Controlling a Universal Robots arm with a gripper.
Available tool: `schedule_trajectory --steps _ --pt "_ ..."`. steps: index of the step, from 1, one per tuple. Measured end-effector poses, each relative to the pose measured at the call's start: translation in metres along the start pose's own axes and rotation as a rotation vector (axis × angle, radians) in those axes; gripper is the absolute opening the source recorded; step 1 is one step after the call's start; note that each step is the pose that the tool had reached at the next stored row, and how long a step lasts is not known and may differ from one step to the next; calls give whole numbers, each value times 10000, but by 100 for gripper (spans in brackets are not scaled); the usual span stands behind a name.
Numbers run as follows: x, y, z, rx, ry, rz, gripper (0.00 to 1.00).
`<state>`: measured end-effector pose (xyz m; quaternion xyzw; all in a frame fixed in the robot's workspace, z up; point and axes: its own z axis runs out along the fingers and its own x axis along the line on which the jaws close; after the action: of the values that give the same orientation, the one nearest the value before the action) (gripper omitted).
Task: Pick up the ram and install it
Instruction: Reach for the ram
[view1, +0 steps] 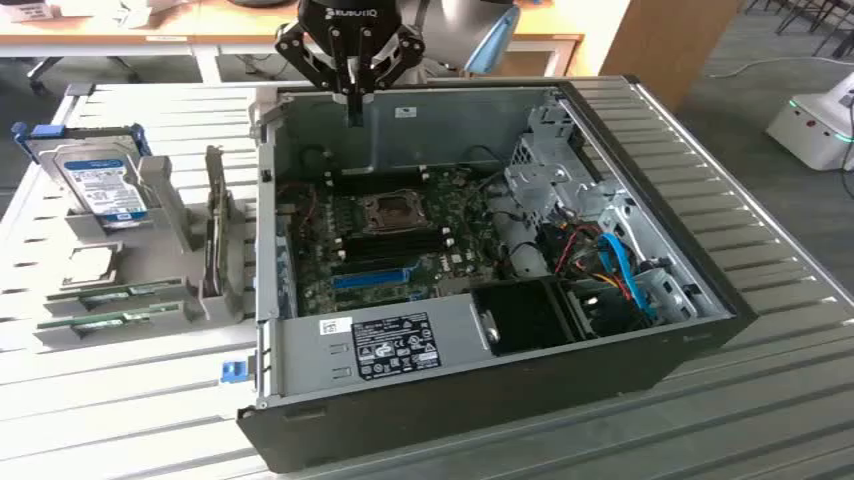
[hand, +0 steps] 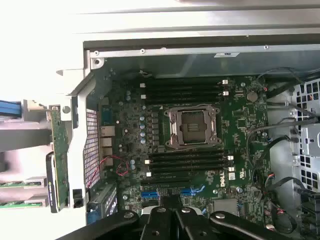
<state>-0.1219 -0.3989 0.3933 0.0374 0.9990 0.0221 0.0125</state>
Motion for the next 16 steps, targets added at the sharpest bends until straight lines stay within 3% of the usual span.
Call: schedule_trajectory --steps 16 --pt "39 -3 0 0 0 0 11"
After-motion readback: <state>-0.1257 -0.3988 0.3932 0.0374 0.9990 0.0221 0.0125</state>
